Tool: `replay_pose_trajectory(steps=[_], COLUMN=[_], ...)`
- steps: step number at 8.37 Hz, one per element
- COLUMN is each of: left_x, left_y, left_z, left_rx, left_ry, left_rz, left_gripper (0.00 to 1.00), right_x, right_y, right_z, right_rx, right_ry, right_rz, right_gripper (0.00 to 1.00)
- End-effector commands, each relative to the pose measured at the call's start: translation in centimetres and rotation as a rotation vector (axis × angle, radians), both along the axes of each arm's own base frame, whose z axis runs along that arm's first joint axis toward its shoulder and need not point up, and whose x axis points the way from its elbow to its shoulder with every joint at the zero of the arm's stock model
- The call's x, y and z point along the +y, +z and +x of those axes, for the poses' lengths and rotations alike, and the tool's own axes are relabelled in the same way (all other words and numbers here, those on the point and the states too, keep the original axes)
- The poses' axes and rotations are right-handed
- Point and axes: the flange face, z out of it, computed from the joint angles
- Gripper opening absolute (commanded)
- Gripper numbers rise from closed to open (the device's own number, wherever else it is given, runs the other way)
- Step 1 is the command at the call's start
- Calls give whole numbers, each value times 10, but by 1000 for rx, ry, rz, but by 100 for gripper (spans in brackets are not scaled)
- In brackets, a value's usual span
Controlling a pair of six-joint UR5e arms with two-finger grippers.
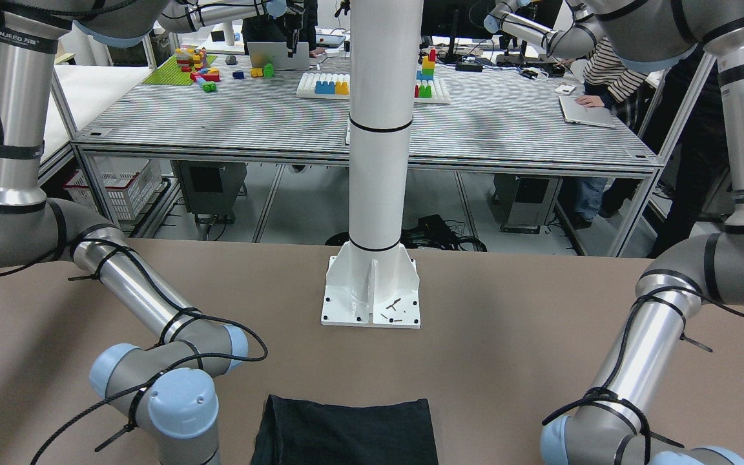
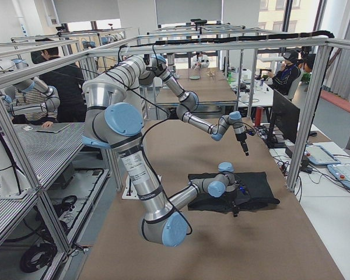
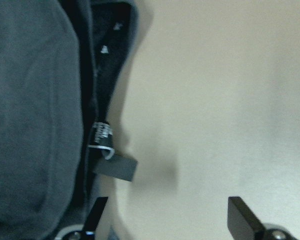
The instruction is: Fold clothes
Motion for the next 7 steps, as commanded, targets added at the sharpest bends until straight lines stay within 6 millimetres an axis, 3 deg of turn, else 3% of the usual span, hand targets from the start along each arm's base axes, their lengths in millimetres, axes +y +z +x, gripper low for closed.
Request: replay_pose_trajectory(steps=[1, 3, 4, 5, 7], left_x=[1, 2, 2, 4, 4], left_y=[9, 8, 8, 12, 15], left_z=[0, -1, -2, -2, -2], left_rx=[-5, -3, -2, -4, -5], left_ry=[2, 2, -1, 3, 2], left_rz=[-7, -6, -7, -9, -13], left_gripper=[95, 95, 95, 95, 95], right_x=[17, 6, 5, 16, 66], right_y=[1, -82, -102, -112, -116], right_z=[40, 28, 26, 17, -31], right_rx=[2, -13, -59, -102, -131], right_ry=[-21, 25, 105, 154, 141], right_rz=[41, -18, -80, -142, -206], right_gripper=[85, 87, 90, 91, 91])
